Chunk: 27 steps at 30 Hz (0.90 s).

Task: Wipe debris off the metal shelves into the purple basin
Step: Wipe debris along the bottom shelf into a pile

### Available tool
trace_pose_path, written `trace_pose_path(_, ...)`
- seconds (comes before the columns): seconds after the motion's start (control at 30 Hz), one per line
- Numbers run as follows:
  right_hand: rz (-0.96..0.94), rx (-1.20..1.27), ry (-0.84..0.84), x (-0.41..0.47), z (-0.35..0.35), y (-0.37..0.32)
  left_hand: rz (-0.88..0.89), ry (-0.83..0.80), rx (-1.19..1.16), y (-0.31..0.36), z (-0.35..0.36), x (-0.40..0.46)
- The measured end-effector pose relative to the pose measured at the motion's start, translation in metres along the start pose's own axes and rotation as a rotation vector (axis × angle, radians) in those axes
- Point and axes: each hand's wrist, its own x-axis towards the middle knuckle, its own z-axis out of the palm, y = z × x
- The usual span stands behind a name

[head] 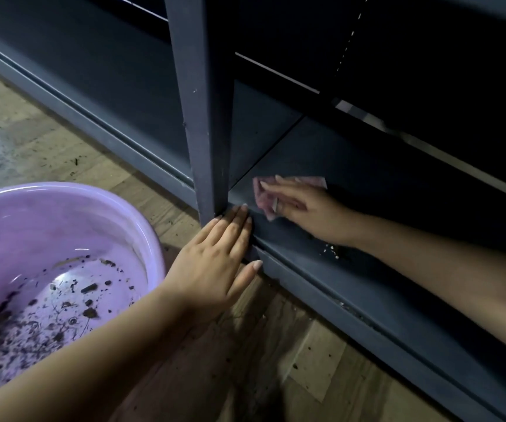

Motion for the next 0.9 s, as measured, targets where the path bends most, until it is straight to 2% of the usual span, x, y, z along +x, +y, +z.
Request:
trace_pose_path(0.17,-0.047,-0.149,-0.125,-0.035,0.000,0.000,-0.015,-0.014,0.006,0.001,-0.001,-0.001)
trace_pose_path(0.33,-0.002,0.106,-0.011,-0.017,-0.005,-0.018,-0.052,-0.014,-0.004,0.004,-0.005,-0.002)
trace_pose_path(0.4,0.001,0.138,0.029,-0.002,-0.001,-0.027,-0.072,-0.006,-0.001,0.005,-0.007,-0.005)
trace_pose_path(0.47,-0.014,0.037,-0.012,0.012,0.007,-0.034,-0.085,0.001,0.005,0.004,-0.009,-0.007)
trace_pose_path(0.57,-0.122,-0.308,-0.055,0.018,0.017,-0.027,-0.088,-0.006,0.032,0.002,-0.010,-0.008)
trace_pose_path(0.63,-0.196,-0.420,-0.067,0.008,0.012,-0.019,-0.091,-0.023,0.033,0.002,-0.009,-0.009)
trace_pose_path(0.73,-0.263,-0.488,-0.116,-0.020,0.000,-0.007,-0.092,-0.034,0.024,0.002,-0.007,-0.009)
trace_pose_path(0.9,-0.214,-0.491,-0.105,-0.048,-0.006,-0.004,-0.099,-0.053,0.022,0.003,-0.009,-0.009)
